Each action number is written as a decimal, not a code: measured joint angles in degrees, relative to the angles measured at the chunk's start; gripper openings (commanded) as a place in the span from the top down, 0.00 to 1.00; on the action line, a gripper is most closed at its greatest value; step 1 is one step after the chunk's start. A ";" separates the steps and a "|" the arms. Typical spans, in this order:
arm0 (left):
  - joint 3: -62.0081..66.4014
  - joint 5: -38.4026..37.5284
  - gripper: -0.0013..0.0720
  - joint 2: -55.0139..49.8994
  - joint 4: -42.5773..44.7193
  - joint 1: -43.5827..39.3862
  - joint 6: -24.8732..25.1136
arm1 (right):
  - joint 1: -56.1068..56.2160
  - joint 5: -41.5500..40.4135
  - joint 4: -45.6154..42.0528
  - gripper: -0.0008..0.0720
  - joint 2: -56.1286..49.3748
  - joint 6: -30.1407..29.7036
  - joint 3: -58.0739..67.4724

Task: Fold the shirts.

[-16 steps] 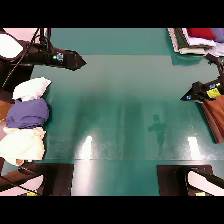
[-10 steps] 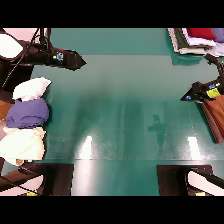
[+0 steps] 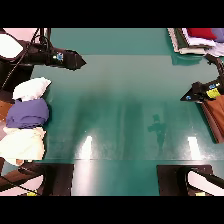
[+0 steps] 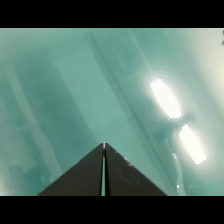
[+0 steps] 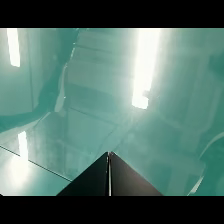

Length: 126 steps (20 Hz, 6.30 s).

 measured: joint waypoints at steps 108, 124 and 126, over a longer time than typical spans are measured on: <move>4.15 -11.32 0.94 -14.60 4.42 13.05 6.36 | 37.07 -36.79 24.76 0.97 -26.40 -6.58 -10.84; 6.03 -7.63 0.94 17.03 3.58 13.03 6.32 | 22.05 -16.74 -2.21 0.97 -4.00 2.51 21.84; 6.60 -8.52 0.94 21.07 1.64 13.03 6.27 | 20.96 -14.23 -4.35 0.97 -1.20 2.75 26.58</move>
